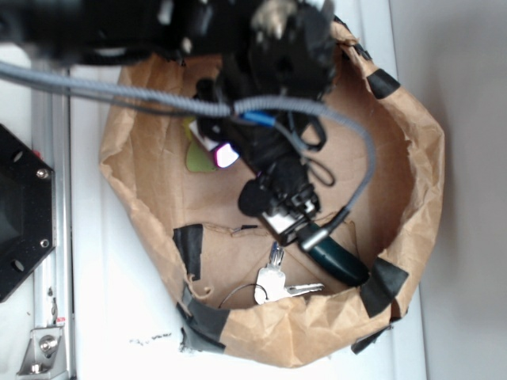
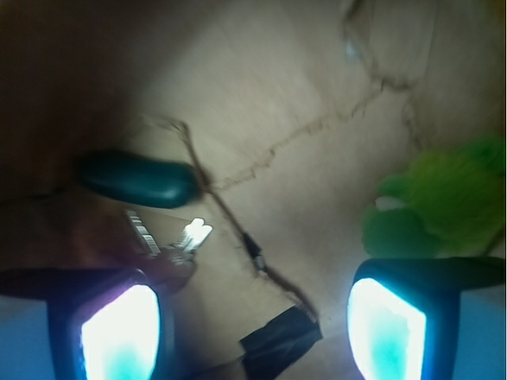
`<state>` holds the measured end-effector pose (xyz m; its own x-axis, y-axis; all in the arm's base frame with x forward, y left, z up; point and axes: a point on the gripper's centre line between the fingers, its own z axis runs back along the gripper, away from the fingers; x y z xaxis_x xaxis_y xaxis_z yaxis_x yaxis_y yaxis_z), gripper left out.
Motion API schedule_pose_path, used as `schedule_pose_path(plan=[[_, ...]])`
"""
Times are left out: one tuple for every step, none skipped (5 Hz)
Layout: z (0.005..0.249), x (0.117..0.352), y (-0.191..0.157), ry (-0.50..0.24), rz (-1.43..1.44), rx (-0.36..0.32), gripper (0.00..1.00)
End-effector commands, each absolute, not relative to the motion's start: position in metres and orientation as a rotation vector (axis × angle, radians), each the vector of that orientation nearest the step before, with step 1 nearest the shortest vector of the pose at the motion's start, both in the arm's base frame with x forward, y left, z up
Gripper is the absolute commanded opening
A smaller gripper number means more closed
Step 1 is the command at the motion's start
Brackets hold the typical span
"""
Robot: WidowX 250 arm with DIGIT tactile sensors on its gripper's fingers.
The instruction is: Grab the silver keys.
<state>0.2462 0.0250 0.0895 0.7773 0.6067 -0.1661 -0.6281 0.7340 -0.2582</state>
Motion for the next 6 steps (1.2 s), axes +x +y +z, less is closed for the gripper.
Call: schedule_pose_path(plan=[[0.061, 0.238, -0.004, 0.101, 0.673, -0.406, 1.0], [0.059, 0.239, -0.025, 0.095, 0.634, -0.487, 1.0], [0.064, 0.242, -0.042, 0.085, 0.596, -0.549, 1.0], [0.067, 0.242, -0.055, 0.093, 0.564, -0.582, 1.0], [0.058, 0.241, -0.064, 0.121, 0.554, -0.57, 1.0], [0.049, 0.236, -0.071, 0.152, 0.536, -0.568, 1.0]])
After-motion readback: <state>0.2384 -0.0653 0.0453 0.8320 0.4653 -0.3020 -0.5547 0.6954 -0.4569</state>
